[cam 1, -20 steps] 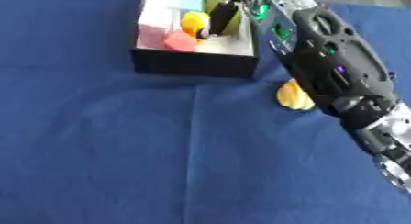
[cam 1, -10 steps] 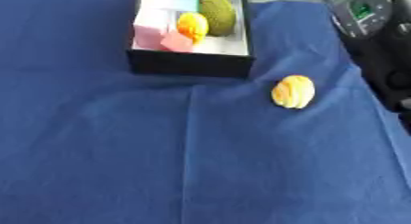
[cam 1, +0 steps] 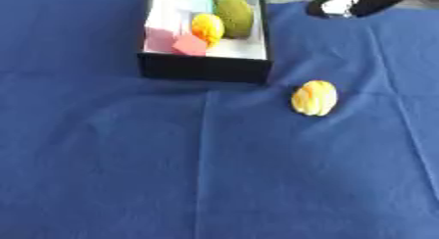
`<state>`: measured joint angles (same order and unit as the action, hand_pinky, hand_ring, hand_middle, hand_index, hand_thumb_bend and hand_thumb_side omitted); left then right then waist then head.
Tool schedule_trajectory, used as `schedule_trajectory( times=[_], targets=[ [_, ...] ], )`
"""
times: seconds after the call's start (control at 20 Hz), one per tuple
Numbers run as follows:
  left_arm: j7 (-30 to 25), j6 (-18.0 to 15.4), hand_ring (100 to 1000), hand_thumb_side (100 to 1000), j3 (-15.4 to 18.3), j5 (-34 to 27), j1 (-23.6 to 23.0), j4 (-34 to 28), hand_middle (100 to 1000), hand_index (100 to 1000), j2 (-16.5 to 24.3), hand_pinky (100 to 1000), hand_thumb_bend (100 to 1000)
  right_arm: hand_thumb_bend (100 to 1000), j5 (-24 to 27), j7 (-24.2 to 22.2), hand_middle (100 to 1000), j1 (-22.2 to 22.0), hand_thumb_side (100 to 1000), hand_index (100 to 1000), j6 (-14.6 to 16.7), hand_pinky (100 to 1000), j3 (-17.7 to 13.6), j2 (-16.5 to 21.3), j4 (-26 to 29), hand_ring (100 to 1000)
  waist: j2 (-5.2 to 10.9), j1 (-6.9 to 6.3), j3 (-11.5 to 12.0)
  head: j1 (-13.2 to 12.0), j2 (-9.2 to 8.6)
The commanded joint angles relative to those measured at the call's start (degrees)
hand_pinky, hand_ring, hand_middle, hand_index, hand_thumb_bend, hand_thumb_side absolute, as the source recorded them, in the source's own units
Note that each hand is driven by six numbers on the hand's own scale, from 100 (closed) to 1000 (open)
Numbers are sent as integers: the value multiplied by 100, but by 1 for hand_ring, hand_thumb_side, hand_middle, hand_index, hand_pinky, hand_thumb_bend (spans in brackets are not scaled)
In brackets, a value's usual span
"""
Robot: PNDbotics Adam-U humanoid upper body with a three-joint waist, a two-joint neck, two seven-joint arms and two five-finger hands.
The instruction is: Pick up objects on the table and place them in the box.
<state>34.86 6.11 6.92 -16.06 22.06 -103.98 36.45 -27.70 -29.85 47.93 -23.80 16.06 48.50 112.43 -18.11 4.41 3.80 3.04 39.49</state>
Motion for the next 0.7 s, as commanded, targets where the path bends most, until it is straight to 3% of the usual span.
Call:
schedule_trajectory(
  times=[0.05, 0.35, 0.7],
  targets=[
    [-4, 0, 792, 573, 64, 36, 37, -43, 770, 796, 201, 768, 102, 574, 260, 76, 807, -225, 253, 900, 114, 883, -88, 464, 210, 856, 232, -45, -7, -17, -7],
    [-21, 13, 791, 570, 55, 44, 66, -50, 769, 795, 206, 766, 102, 578, 322, -95, 791, -598, 255, 923, 5, 865, 203, 617, 216, 826, 209, -70, 16, -37, -20],
    [1, 24, 790, 567, 68, 53, 73, -48, 768, 794, 193, 765, 106, 563, 111, -168, 827, -692, 236, 922, -284, 877, 512, 540, 216, 867, 173, -88, 81, -31, -43]
  ],
)
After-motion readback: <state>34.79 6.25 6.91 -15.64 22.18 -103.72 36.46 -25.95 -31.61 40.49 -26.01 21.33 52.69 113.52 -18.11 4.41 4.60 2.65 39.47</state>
